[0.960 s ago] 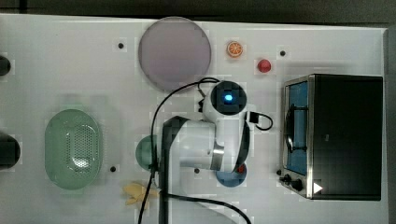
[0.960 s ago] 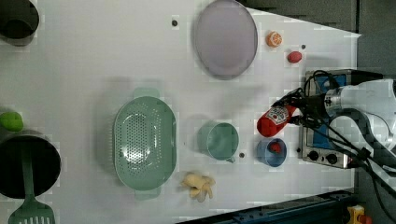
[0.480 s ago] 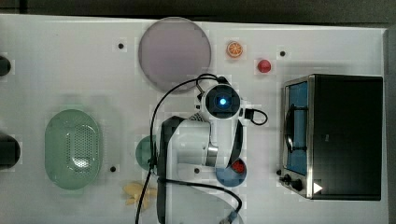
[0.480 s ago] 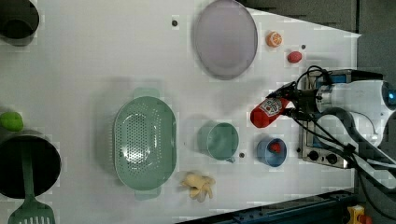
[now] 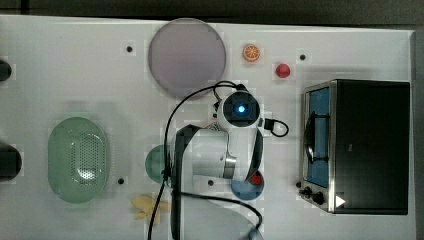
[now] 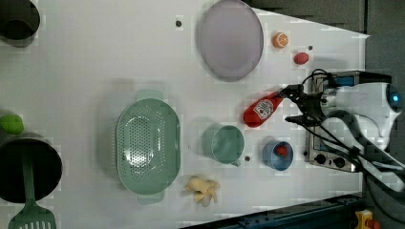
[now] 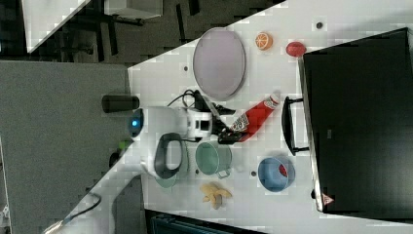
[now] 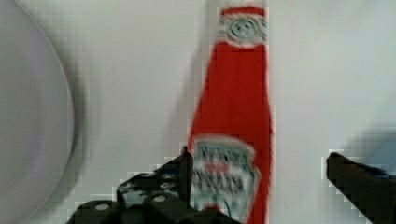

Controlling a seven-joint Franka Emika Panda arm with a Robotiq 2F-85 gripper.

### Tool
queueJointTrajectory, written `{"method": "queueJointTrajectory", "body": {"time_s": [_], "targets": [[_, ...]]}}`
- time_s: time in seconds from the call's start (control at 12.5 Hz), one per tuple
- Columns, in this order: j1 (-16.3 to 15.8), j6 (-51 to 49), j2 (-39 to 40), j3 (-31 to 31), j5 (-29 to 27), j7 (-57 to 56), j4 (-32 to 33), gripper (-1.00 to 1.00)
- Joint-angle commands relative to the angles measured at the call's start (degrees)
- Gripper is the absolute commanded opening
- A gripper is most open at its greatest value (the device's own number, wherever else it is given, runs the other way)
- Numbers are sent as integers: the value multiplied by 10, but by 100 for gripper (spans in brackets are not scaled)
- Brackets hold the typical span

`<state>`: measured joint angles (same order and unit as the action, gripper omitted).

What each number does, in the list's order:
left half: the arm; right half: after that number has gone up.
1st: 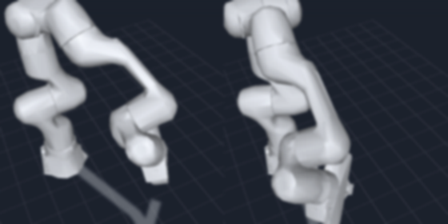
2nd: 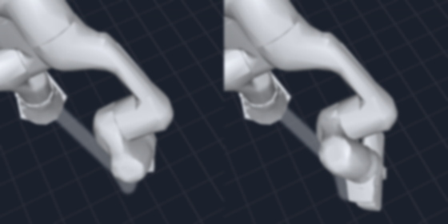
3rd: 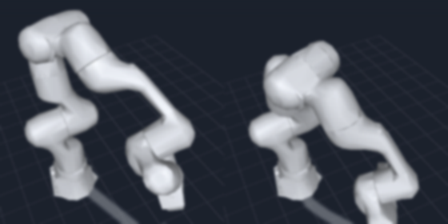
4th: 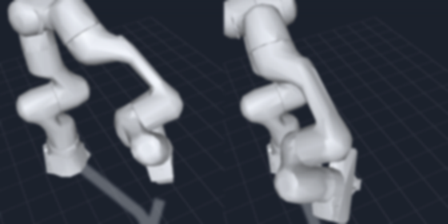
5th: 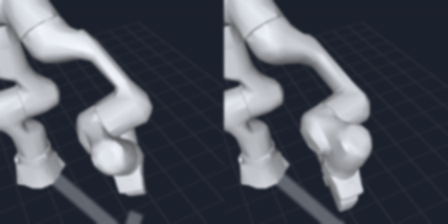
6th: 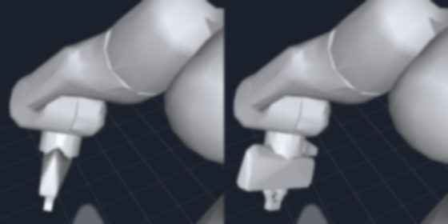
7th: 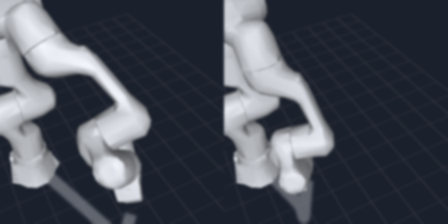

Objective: Pick Ketchup from oven and place it on table.

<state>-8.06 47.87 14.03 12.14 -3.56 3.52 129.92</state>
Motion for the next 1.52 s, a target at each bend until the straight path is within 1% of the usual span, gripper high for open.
{"method": "queueJointTrajectory", "body": {"time_s": [0.08, 0.16, 0.24, 0.32, 0.4, 0.48, 0.56, 0.72, 1.52], "targets": [[-10, -137, -141, 2, -5, 50, -118, 100], [-10, -172, -160, 3, -4, 50, -150, 100], [-10, -228, -177, 2, 3, 50, -189, 100], [-10, -272, -181, 3, 8, 62, -220, 100], [-10, -310, -181, 3, 20, 66, -245, 100], [-10, -374, -180, 2, 44, 68, -280, 100], [-11, -418, -181, 1, 44, 69, -298, 100], [-11, -460, -182, 2, 45, 69, -320, 100], [-11, -465, -170, 2, 45, 69, -320, 100]]}}
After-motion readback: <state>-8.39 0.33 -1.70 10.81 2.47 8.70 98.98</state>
